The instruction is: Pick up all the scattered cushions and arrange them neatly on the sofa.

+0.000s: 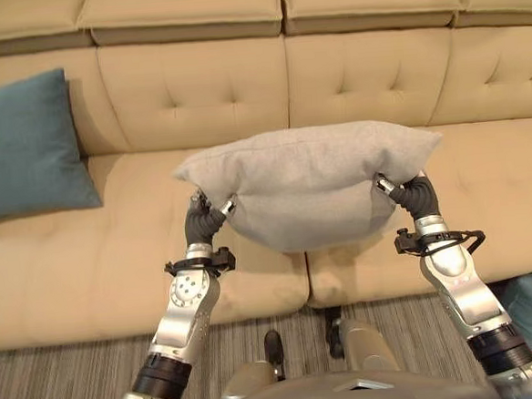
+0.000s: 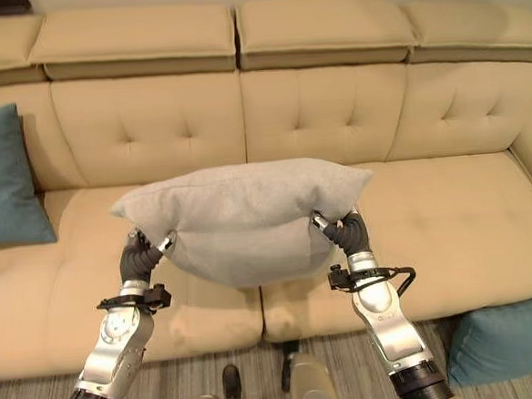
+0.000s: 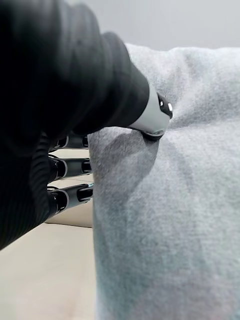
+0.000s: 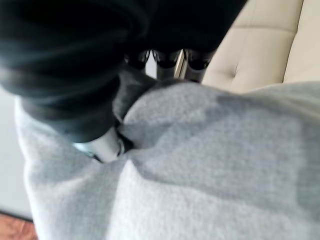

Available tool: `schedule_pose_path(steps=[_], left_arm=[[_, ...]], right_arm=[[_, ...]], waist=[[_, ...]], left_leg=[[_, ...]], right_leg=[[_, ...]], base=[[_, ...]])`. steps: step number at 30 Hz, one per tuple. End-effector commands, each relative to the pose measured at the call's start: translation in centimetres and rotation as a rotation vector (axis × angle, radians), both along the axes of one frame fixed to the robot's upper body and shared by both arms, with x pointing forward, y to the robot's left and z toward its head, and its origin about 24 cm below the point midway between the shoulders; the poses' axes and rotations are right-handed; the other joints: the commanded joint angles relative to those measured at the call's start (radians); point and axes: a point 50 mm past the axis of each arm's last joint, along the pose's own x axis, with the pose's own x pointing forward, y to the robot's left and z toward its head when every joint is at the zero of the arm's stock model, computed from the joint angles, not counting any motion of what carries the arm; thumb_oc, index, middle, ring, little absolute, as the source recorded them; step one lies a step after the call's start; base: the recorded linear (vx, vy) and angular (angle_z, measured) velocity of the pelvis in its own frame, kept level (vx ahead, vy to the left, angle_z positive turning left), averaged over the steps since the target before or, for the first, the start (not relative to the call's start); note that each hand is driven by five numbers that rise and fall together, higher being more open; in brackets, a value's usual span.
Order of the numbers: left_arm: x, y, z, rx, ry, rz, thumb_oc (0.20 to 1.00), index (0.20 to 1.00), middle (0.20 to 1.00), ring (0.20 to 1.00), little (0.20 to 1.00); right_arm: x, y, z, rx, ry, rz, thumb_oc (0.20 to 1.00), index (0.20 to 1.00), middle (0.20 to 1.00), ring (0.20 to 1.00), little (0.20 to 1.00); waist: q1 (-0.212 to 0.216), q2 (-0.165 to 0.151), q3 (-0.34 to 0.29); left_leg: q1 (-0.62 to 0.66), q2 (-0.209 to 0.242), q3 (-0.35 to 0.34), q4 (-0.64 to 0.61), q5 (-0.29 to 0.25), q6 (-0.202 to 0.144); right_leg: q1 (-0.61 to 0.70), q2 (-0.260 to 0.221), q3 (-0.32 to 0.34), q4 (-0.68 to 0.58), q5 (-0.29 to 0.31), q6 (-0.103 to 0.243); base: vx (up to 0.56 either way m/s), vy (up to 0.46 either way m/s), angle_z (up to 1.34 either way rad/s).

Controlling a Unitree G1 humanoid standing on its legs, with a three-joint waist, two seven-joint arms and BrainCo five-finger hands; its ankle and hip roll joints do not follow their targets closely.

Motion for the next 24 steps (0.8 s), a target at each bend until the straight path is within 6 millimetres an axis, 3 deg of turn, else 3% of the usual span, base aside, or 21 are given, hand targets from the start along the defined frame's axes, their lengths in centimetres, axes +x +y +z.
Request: schedule_pose_path(steps=[1, 3, 6, 9, 12, 15, 24], left_arm=[[1.4, -2.4, 5.0, -0.020, -0.270, -0.154, 0.200, 0.200, 0.200, 0.200, 0.200], [1.6, -2.7, 5.0, -0.026, -0.269, -0.168, 0.200, 0.200, 0.200, 0.200, 0.200], [1.7, -2.8, 5.3, -0.025, -0.278, -0.169, 0.200, 0.200, 0.200, 0.200, 0.200], [1.8, -2.8, 5.4, -0.019, -0.277, -0.164, 0.200, 0.200, 0.200, 0.200, 0.200], [1.7, -3.0, 5.4, -0.027, -0.282, -0.167, 0.200, 0.200, 0.200, 0.200, 0.200], [1.6, -2.9, 5.5, -0.001, -0.285, -0.178, 0.200, 0.200, 0.200, 0.200, 0.200], [1.9, -1.4, 6.4, 0.047, -0.323, -0.114, 0.200, 0.200, 0.200, 0.200, 0.200]], right_arm=[[0.5, 0.8, 5.5, 0.056, -0.302, 0.065, 0.200, 0.200, 0.200, 0.200, 0.200], [0.3, 0.1, 5.5, 0.036, -0.297, 0.048, 0.200, 0.200, 0.200, 0.200, 0.200], [0.2, -0.3, 5.3, 0.040, -0.280, 0.041, 0.200, 0.200, 0.200, 0.200, 0.200], [0.3, -0.7, 5.2, 0.039, -0.275, 0.018, 0.200, 0.200, 0.200, 0.200, 0.200], [0.3, -0.7, 5.3, 0.031, -0.281, 0.014, 0.200, 0.200, 0.200, 0.200, 0.200], [0.3, -0.8, 5.3, 0.009, -0.280, 0.004, 0.200, 0.200, 0.200, 0.200, 0.200], [1.1, -0.7, 5.5, -0.015, -0.294, -0.041, 0.200, 0.200, 0.200, 0.200, 0.200]], waist=[[-0.008, -0.024, -0.047], [-0.017, -0.032, -0.035], [-0.014, -0.030, -0.015], [-0.017, -0.026, -0.023], [-0.016, -0.015, -0.026], [-0.020, -0.006, -0.054], [0.007, -0.013, -0.068]], left_leg=[[-0.039, 0.015, 0.025, 0.143, -0.124, -0.056], [-0.102, 0.033, 0.013, 0.288, -0.150, -0.077], [-0.153, 0.041, -0.024, 0.366, -0.147, -0.089], [-0.161, 0.098, -0.030, 0.254, -0.101, -0.096], [-0.143, 0.094, -0.058, 0.191, -0.077, -0.100], [-0.071, 0.078, -0.029, 0.095, -0.062, -0.095], [-0.027, 0.048, 0.000, 0.038, -0.069, -0.068]], right_leg=[[0.161, 0.025, 0.020, -0.083, -0.096, 0.041], [0.198, 0.021, -0.002, -0.106, -0.103, 0.021], [0.226, 0.021, -0.004, -0.113, -0.118, 0.007], [0.228, 0.012, -0.010, -0.118, -0.124, 0.022], [0.229, 0.018, -0.002, -0.118, -0.127, 0.024], [0.236, 0.006, 0.013, -0.142, -0.107, 0.040], [0.234, -0.026, 0.036, -0.157, -0.081, 0.071]], base=[[0.11, -0.301, 0.33], [0.05, -0.189, 0.72], [0.02, -0.026, 0.44], [0.04, 0.086, -0.02], [0.06, 0.087, -0.20], [0.12, 0.196, -0.15], [0.06, 0.103, -0.07]])
